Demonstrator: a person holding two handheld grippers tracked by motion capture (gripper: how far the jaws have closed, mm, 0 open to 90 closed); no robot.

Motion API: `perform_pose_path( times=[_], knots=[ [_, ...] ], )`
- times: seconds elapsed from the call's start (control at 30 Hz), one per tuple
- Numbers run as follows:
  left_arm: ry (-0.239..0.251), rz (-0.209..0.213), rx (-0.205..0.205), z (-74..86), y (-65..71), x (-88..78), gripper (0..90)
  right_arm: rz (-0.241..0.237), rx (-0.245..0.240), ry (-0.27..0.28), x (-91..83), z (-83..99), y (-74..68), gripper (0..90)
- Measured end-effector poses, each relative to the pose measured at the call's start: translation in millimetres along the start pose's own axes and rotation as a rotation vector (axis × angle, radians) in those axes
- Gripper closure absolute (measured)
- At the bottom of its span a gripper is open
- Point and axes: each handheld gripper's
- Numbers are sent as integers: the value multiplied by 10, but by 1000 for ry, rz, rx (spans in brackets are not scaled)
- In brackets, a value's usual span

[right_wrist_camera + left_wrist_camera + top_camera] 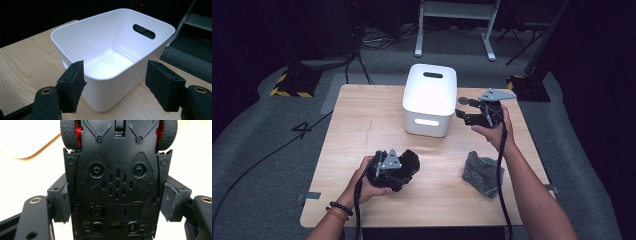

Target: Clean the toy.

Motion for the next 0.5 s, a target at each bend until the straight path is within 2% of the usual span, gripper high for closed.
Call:
perform_pose_path(
  times=[0.07,0.2,0.5],
  knots=[
    [2,-2,2,5,-5,-9,262,-3,4,2,46,-42,-12,325],
    [3,-10,-4,30,-32,-39,262,13,-20,-36,163,-95,-53,325],
    [25,-29,-26,62,-107,-119,262,34,19,-152,448,-54,1,322]
  ],
)
Point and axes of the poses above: each handheld gripper's, and its own axes: x roughly forward along the jaws, z roughly out of its underside, y roughly to its right, and after that the axes turned 6 degrees about -x, right-handed
